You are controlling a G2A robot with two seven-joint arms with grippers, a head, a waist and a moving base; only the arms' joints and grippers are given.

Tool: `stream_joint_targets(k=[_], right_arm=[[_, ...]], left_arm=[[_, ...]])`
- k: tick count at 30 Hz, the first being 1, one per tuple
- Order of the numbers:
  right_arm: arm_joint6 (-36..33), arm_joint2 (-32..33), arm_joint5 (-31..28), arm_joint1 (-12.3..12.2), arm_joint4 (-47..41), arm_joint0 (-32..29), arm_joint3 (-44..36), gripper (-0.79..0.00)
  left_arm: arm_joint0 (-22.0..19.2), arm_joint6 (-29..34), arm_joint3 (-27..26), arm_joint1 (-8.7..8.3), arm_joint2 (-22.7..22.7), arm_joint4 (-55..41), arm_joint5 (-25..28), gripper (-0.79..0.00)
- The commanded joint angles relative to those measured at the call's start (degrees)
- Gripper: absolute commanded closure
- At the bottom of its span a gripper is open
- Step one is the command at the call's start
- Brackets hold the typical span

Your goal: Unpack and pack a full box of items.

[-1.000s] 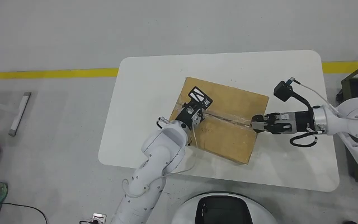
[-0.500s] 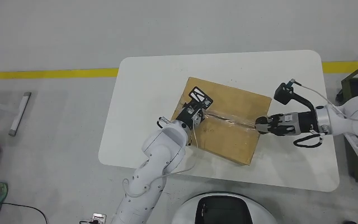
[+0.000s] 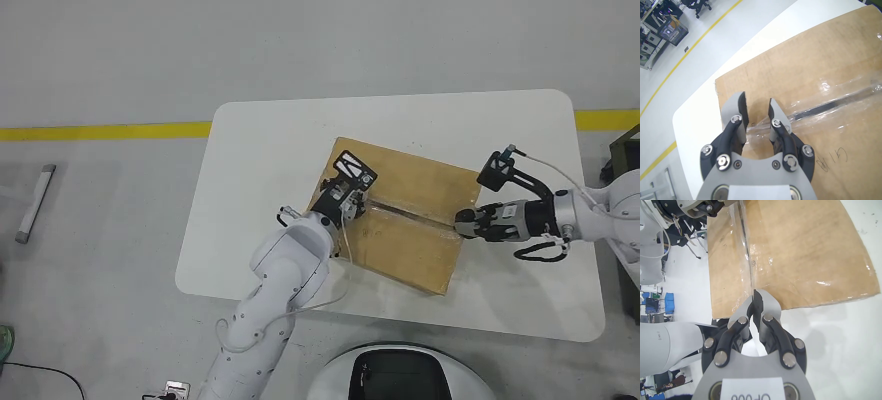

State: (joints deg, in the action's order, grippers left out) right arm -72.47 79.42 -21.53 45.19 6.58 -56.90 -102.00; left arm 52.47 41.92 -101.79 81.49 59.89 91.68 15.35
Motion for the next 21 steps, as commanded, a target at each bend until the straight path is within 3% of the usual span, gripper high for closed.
stream_joint_targets(k=[1, 13, 21], right_arm=[[0.23, -0.13, 0.07, -0.05, 0.10, -0.04, -0.07, 0.000], [1.83, -0.08, 0.34, -0.44, 0.42, -0.87, -0.26, 0.000], [2.85, -0.07, 0.38, -0.67, 0.57, -1.53, -0.38, -0.003]], left_arm=[[0.04, 0.24, -0.36, -0.01, 0.25, 0.23, -0.09, -0.785], [-0.31, 0.00, -4.60, 0.24, -0.67, -0.71, 1.45, -0.785], [-1.69, -0.92, -0.37, 0.78, -4.27, 1.40, 2.43, -0.785]])
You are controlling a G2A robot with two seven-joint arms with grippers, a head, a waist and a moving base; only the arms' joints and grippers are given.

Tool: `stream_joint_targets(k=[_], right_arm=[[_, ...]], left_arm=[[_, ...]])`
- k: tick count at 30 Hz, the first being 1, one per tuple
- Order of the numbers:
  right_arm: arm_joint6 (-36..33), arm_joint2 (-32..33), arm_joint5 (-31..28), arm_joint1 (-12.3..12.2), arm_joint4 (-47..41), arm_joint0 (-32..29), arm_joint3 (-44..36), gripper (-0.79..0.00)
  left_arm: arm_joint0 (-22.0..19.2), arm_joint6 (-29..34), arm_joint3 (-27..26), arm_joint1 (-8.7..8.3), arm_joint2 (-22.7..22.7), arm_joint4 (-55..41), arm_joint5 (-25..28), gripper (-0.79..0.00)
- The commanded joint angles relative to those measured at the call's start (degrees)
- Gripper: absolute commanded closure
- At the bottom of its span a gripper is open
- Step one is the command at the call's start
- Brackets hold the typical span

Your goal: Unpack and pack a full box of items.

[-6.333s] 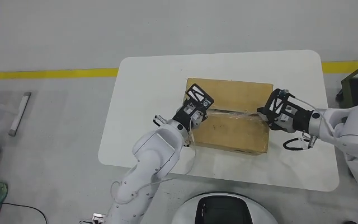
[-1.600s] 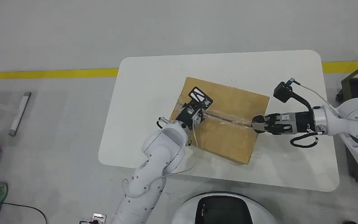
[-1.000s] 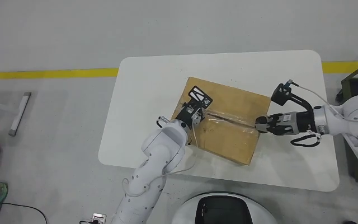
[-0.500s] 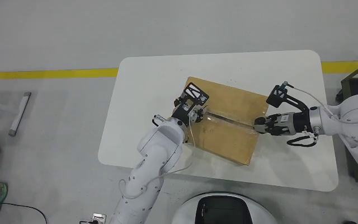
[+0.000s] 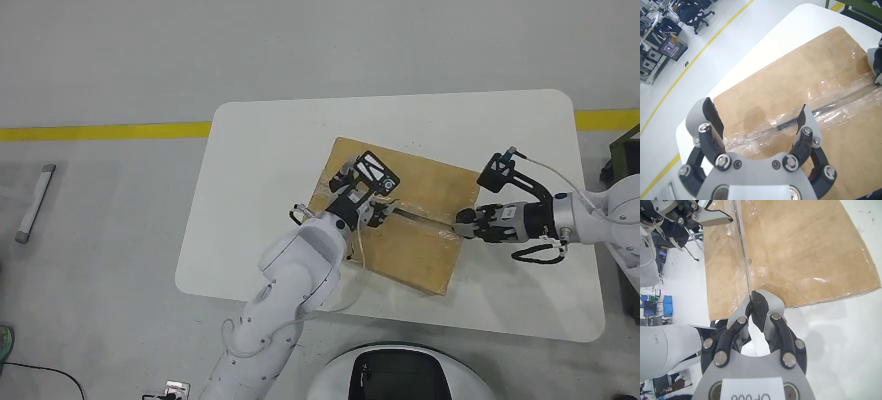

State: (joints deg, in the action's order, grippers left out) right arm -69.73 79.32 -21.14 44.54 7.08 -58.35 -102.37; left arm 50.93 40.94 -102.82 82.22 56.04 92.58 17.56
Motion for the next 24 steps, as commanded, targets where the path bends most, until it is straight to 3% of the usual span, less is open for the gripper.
stream_joint_targets(k=[1, 10, 14, 19, 20, 21, 24], right_arm=[[0.23, 0.05, 0.03, -0.06, 0.14, -0.17, -0.07, -0.009], [0.78, 0.06, 0.20, -0.32, 0.64, -0.53, -0.70, -0.074], [0.57, 0.00, 0.18, -0.45, 1.13, -0.29, -1.01, -0.274], [0.47, 1.60, -0.01, -0.84, 2.09, -0.47, -2.06, -0.382], [0.54, 2.23, -0.13, -0.96, 2.32, -0.75, -2.35, -0.431], [1.07, 3.06, -0.22, -1.07, 2.29, -1.14, -2.63, -0.566], [2.87, 5.92, -0.58, -1.43, 2.44, -3.12, -3.75, -0.619]], left_arm=[[-0.23, -0.11, 1.39, 0.11, -0.75, 0.83, 0.17, -0.785], [-1.01, -0.67, 4.34, 0.50, -1.60, 2.74, -0.48, -0.785], [-1.02, -0.45, 4.08, 0.59, -1.12, 2.51, -0.69, -0.785], [-0.92, -0.35, 3.31, 0.71, -0.73, 1.97, -0.59, -0.785], [-0.83, -0.29, 2.94, 0.71, -0.60, 1.73, -0.42, -0.785], [-0.75, -0.21, 2.51, 0.70, -0.43, 1.54, -0.22, -0.785], [-0.38, -0.04, 1.55, 0.64, 0.25, 1.04, 0.32, -0.785]])
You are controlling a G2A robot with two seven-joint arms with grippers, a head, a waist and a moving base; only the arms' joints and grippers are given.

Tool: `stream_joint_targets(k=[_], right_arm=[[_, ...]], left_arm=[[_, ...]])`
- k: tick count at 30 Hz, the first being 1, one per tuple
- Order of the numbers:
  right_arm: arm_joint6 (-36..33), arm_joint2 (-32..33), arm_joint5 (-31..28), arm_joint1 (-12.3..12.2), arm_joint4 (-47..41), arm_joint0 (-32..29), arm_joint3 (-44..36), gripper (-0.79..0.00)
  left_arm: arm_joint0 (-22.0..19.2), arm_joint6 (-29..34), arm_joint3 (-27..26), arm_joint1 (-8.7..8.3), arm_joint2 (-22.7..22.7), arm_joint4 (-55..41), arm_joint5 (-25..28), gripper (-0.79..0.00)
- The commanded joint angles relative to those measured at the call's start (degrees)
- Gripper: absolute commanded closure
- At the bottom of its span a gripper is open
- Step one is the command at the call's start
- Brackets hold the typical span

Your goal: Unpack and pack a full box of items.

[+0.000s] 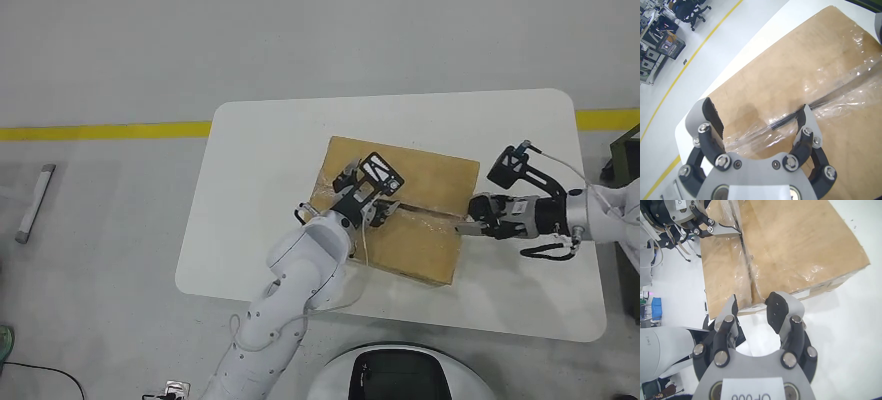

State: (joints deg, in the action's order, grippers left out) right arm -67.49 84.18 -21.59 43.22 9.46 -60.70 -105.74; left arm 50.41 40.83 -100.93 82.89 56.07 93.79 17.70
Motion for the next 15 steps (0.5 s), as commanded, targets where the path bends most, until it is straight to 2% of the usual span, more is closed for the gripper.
stream_joint_targets(k=[1, 2, 7, 8, 9, 10, 11, 15], right_arm=[[1.57, 2.18, -0.39, -0.23, 0.38, -1.61, -0.84, -0.646], [2.50, 3.26, -0.46, -0.34, 1.01, -2.68, -1.08, -0.776], [9.00, 8.37, -1.56, -0.67, 5.46, -7.67, -3.79, -0.785], [10.67, 9.14, -1.63, -0.66, 6.07, -8.72, -4.37, -0.776], [12.59, 9.96, -1.53, -0.61, 6.21, -9.68, -5.01, -0.730], [14.66, 10.85, -1.90, -0.57, 6.90, -10.40, -6.06, -0.606], [16.66, 11.50, -2.07, -0.51, 7.78, -11.31, -6.87, -0.406], [25.70, 13.17, -2.35, -0.12, 13.52, -14.47, -10.44, 0.000]], left_arm=[[0.28, 0.27, -0.76, -0.05, 0.43, -0.31, 0.36, -0.785], [0.44, 0.37, -1.19, -0.07, 0.64, -0.55, 0.51, -0.785], [0.89, 0.44, -2.32, -0.14, 1.46, -1.16, 1.12, -0.785], [0.88, 0.46, -2.48, -0.14, 1.57, -1.28, 1.19, -0.785], [0.87, 0.49, -2.67, -0.13, 1.69, -1.43, 1.19, -0.785], [0.85, 0.47, -2.93, -0.12, 1.80, -1.64, 1.22, -0.785], [0.86, 0.53, -3.18, -0.12, 1.97, -1.78, 1.14, -0.785], [1.48, 1.12, -5.12, -0.32, 3.80, -2.42, 1.08, -0.785]])
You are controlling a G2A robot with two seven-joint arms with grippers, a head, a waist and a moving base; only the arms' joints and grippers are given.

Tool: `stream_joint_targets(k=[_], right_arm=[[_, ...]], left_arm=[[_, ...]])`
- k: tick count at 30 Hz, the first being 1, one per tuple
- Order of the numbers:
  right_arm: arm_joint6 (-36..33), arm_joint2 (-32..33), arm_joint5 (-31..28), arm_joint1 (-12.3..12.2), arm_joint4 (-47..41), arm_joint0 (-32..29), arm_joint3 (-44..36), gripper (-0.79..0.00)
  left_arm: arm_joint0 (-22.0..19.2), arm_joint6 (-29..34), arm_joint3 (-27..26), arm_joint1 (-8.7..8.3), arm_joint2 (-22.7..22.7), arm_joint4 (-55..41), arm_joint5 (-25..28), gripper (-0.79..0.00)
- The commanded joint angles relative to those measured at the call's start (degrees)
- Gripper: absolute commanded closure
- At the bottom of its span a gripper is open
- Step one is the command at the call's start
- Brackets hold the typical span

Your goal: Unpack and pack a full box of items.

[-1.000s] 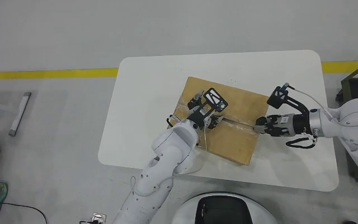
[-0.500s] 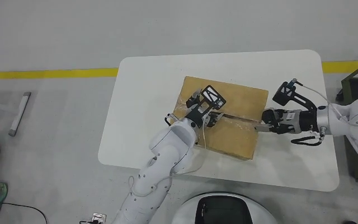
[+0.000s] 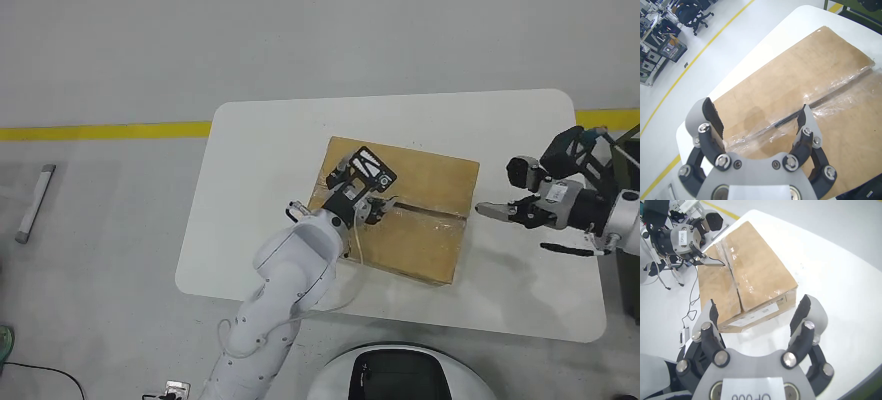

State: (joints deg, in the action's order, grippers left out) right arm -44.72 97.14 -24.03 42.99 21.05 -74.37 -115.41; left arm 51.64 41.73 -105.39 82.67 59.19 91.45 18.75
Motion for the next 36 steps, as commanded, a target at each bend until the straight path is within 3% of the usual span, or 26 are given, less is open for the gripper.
stream_joint_targets(k=[1, 6, 14, 16, 17, 18, 19, 22, 27, 30, 36], right_arm=[[5.37, 0.28, 0.38, 0.25, 3.84, -1.66, -1.45, 0.000], [19.69, -1.32, 0.34, 1.27, 9.59, -6.05, -4.45, 0.000], [34.63, -6.11, 2.64, 2.62, 23.44, -10.18, -8.01, 0.000], [35.95, -8.20, 3.44, 2.87, 28.70, -10.68, -8.64, 0.000], [36.81, -9.56, 4.18, 3.07, 29.71, -10.97, -8.72, 0.000], [36.86, -10.65, 4.47, 3.17, 32.03, -10.89, -8.83, 0.000], [36.83, -11.66, 4.81, 3.27, 34.82, -10.64, -8.92, 0.000], [35.93, -14.87, 6.59, 3.64, 40.90, -9.98, -8.01, 0.000], [33.10, -17.10, 9.27, 4.33, 40.79, -7.89, -5.28, 0.000], [31.19, -17.20, 9.43, 4.59, 39.46, -6.78, -4.35, 0.000], [27.54, -17.79, 8.90, 5.04, 37.92, -5.06, -2.92, 0.000]], left_arm=[[0.59, 0.48, -1.38, -0.22, 1.40, 0.00, 0.17, -0.785], [3.43, 1.60, -6.21, -1.11, 6.67, 1.78, 0.34, -0.785], [10.41, 3.81, -14.54, -2.60, 16.20, 5.98, 0.10, -0.785], [11.80, 4.07, -15.82, -2.86, 18.02, 6.62, 0.01, -0.520], [12.35, 4.24, -16.31, -2.97, 18.88, 7.04, -0.18, -0.243], [12.84, 4.20, -16.73, -3.05, 19.46, 7.18, -0.22, -0.077], [13.24, 4.13, -16.94, -3.13, 19.95, 7.29, -0.18, -0.015], [13.96, 4.01, -17.18, -3.30, 20.76, 7.84, -0.25, -0.025], [14.13, 3.87, -17.33, -3.38, 20.15, 7.76, -0.45, -0.068], [14.08, 3.75, -17.12, -3.41, 19.51, 7.87, -0.51, 0.000], [13.63, 3.69, -16.68, -3.47, 18.94, 7.98, -0.85, 0.000]])
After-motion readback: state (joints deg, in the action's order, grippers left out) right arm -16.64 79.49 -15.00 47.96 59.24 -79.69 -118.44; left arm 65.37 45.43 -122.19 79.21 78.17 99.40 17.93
